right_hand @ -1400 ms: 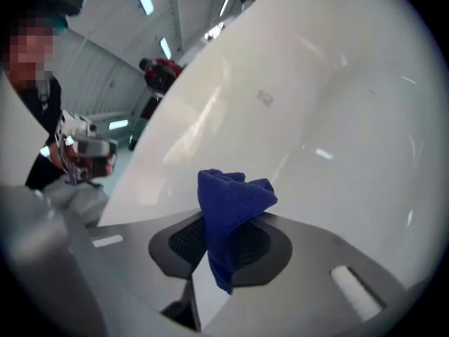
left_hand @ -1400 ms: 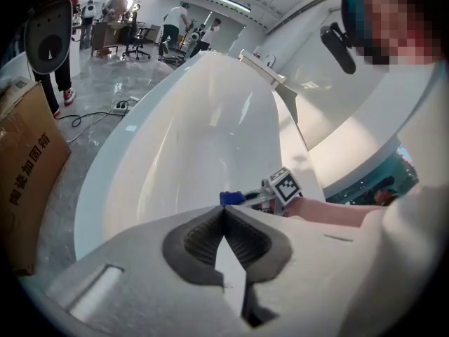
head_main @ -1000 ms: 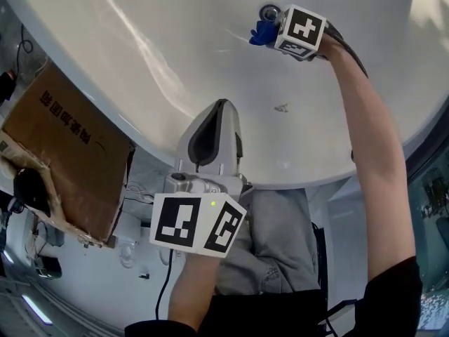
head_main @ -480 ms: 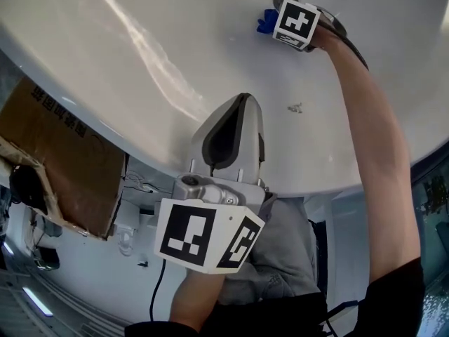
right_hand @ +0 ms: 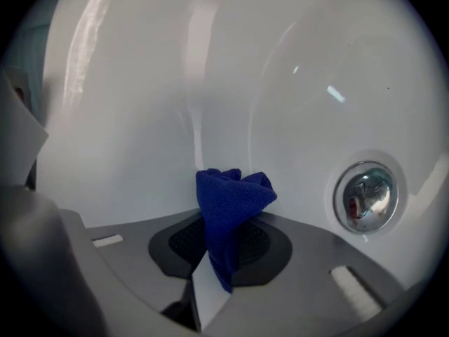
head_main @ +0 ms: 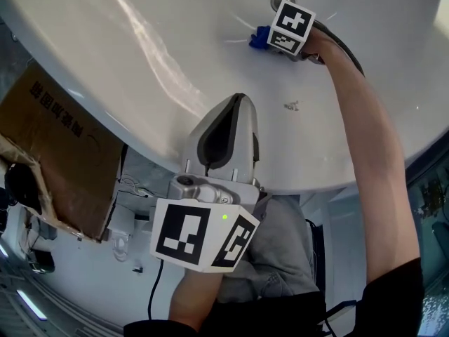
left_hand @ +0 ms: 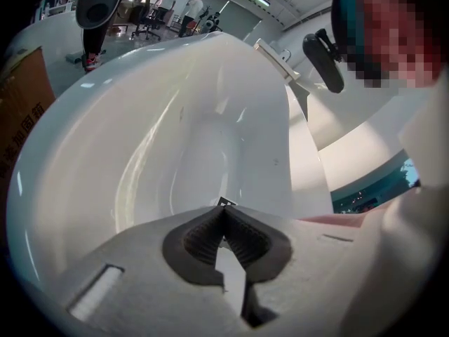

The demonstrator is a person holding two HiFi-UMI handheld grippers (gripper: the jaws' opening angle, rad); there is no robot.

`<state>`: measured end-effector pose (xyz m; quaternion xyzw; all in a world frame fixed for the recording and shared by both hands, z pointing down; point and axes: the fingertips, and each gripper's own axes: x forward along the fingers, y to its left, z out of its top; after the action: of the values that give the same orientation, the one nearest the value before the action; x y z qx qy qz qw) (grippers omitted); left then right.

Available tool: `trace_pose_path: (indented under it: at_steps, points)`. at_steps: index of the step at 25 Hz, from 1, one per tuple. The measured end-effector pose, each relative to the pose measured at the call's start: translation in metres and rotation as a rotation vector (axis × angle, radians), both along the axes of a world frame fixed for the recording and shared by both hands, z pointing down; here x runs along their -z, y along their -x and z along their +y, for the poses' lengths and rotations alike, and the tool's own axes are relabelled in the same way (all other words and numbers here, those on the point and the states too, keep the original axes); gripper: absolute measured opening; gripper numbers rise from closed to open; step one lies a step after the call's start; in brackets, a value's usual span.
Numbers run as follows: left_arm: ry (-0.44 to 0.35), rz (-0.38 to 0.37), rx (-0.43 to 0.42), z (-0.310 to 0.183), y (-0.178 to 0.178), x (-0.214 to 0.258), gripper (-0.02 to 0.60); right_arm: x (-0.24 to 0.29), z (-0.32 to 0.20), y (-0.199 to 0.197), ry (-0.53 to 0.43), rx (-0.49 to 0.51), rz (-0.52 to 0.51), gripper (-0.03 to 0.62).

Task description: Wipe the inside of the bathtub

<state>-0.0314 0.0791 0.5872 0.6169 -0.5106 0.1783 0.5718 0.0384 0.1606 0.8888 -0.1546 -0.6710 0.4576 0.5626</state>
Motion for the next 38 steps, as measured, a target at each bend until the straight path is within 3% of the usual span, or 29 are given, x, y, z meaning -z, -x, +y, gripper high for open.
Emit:
trace_pose_path:
  at_steps: [4, 15, 31, 38]
  points:
    - [-0.015, -0.005, 0.005, 0.003, 0.0, 0.01, 0.002, 0.037, 0.014, 0.006, 0.107, -0.034, -0.075, 0.072]
    - [-0.029, -0.023, 0.013, 0.016, 0.014, 0.037, 0.002, 0.14, 0.054, 0.025, 0.193, -0.092, -0.196, 0.072]
    - [-0.058, -0.045, -0.059, 0.013, 0.013, 0.072, 0.002, 0.289, 0.1, 0.037, 0.154, -0.104, -0.445, 0.072]
    - [-0.083, -0.075, -0.074, 0.009, 0.013, 0.093, 0.002, 0.336, 0.114, 0.036, 0.116, -0.093, -0.508, 0.072]
